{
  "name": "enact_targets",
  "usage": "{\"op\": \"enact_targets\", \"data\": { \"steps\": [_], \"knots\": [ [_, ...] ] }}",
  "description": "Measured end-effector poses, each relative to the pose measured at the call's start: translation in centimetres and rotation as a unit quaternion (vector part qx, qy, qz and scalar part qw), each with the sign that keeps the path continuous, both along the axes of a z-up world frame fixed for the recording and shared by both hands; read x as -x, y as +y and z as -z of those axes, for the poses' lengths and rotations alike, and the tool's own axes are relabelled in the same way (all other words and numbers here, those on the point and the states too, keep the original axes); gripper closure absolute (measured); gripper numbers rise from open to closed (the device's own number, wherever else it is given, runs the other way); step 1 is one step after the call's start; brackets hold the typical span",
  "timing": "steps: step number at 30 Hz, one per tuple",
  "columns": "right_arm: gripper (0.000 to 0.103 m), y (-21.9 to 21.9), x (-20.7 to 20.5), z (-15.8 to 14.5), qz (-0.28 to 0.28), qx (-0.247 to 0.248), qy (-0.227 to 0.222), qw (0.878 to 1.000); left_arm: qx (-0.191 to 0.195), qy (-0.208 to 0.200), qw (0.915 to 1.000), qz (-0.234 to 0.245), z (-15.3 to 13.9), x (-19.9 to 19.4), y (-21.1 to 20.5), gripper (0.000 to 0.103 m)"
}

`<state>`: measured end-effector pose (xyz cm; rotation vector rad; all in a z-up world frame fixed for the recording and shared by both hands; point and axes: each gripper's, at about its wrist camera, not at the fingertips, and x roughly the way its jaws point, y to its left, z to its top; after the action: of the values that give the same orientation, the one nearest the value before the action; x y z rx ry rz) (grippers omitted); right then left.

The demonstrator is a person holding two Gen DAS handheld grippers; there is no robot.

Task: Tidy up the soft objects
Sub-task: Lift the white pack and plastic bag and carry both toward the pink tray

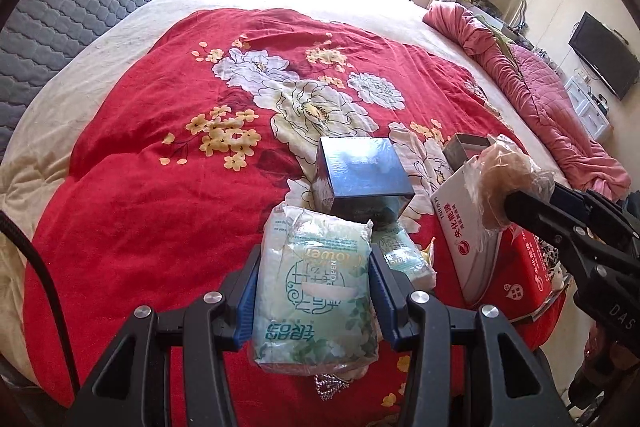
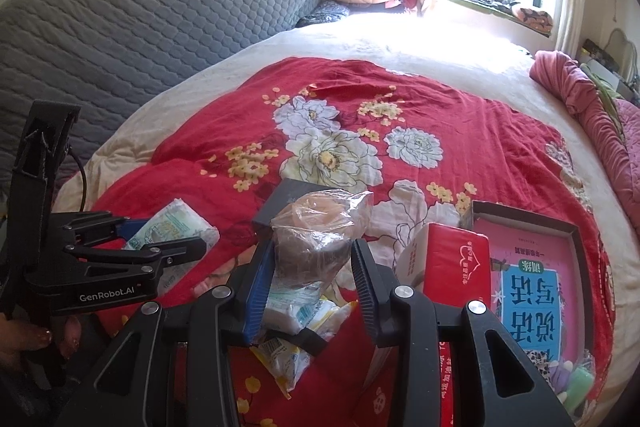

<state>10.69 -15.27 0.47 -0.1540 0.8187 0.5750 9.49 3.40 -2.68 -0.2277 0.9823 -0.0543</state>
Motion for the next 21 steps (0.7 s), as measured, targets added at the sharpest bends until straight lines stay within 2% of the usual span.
{"op": "enact_targets", "data": {
  "steps": [21],
  "knots": [
    [0.062, -3.2, 2.5, -4.3, 0.013, -0.052, -0.039, 0.998, -0.038, -0.028, 0.9989, 0.003, -4.1, 2.6, -2.3, 0.054]
  ]
}}
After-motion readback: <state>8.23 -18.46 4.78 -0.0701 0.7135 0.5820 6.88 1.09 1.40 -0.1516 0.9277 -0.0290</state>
